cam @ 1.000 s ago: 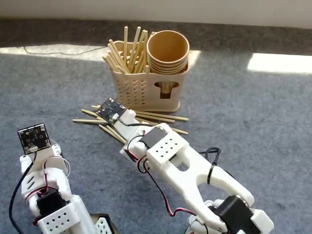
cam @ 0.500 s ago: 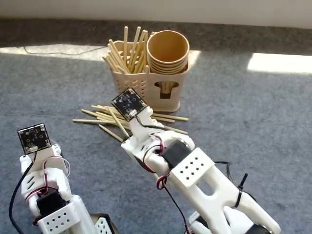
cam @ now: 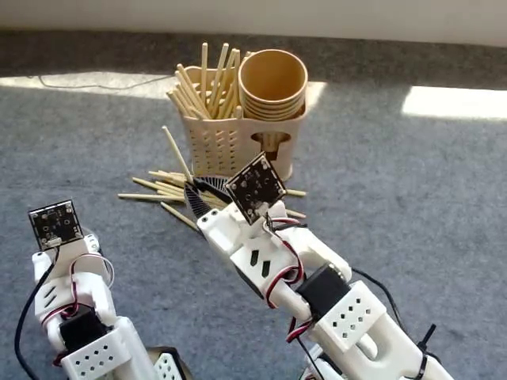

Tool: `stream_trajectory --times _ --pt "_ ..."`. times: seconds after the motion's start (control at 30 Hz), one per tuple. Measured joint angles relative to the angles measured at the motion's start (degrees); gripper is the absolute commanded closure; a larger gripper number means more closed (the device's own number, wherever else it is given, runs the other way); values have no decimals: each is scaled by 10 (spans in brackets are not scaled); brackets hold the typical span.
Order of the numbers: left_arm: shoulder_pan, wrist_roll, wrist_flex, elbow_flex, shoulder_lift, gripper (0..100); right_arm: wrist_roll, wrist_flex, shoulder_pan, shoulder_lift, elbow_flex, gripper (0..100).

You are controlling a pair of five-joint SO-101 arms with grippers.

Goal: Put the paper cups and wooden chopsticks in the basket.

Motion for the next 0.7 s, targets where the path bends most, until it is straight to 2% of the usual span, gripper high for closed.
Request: stream_trajectory --times 0.27,0.7 --pt "0 0 0 0 0 905 0 -153 8 -4 1 993" --pt "0 0 0 0 0 905 0 -381 115 -1 1 993"
